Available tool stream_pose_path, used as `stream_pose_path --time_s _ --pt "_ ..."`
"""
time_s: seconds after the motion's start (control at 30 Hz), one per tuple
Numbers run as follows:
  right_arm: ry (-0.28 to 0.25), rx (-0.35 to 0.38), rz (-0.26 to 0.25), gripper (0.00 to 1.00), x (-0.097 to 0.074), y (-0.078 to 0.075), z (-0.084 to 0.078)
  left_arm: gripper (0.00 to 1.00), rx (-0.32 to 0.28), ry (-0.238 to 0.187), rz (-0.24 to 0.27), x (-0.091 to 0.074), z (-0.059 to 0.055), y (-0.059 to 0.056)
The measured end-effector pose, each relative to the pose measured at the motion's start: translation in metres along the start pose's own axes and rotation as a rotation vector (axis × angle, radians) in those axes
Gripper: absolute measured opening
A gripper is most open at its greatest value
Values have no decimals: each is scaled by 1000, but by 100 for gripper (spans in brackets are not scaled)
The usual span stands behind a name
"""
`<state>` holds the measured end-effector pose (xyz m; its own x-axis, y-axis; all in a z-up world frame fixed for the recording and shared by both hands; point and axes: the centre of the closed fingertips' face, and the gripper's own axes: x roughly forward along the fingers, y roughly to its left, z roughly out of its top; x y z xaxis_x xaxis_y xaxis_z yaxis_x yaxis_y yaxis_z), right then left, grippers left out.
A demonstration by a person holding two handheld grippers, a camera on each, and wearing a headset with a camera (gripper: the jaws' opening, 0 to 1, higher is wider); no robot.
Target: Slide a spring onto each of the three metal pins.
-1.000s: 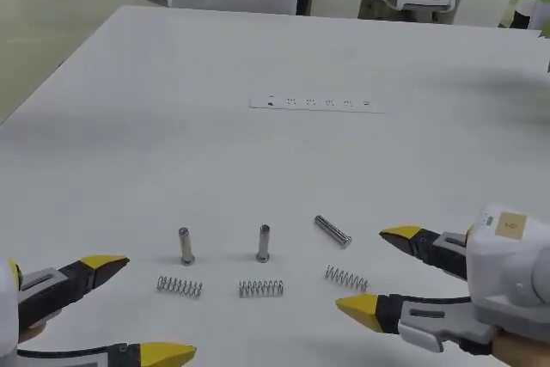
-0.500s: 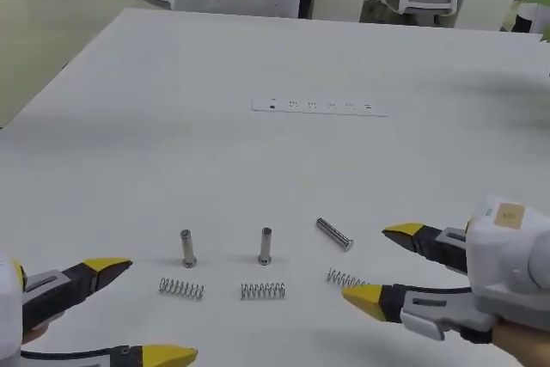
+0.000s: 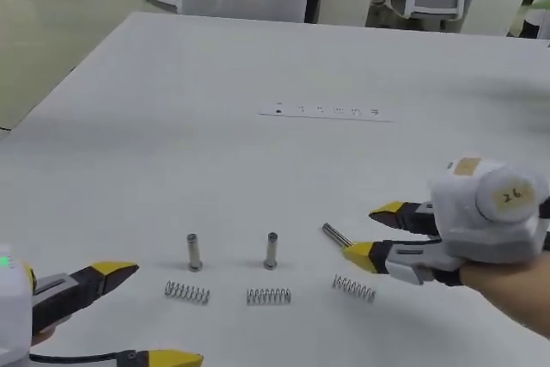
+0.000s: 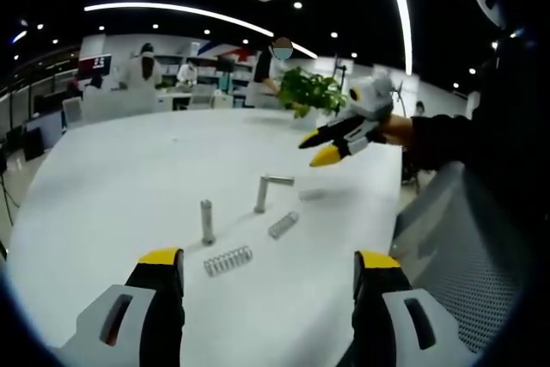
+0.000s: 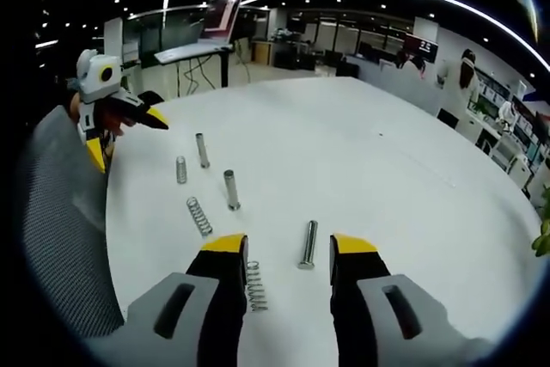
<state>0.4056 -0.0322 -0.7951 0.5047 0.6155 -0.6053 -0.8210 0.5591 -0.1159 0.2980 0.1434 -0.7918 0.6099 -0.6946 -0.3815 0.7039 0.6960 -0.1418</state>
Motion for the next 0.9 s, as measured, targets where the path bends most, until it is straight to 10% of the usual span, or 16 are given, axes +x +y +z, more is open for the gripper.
stream_pose_path --time_s 0.9 --pt "258 84 -5 14 73 -29 -24 76 -2 4 1 0 -1 0"
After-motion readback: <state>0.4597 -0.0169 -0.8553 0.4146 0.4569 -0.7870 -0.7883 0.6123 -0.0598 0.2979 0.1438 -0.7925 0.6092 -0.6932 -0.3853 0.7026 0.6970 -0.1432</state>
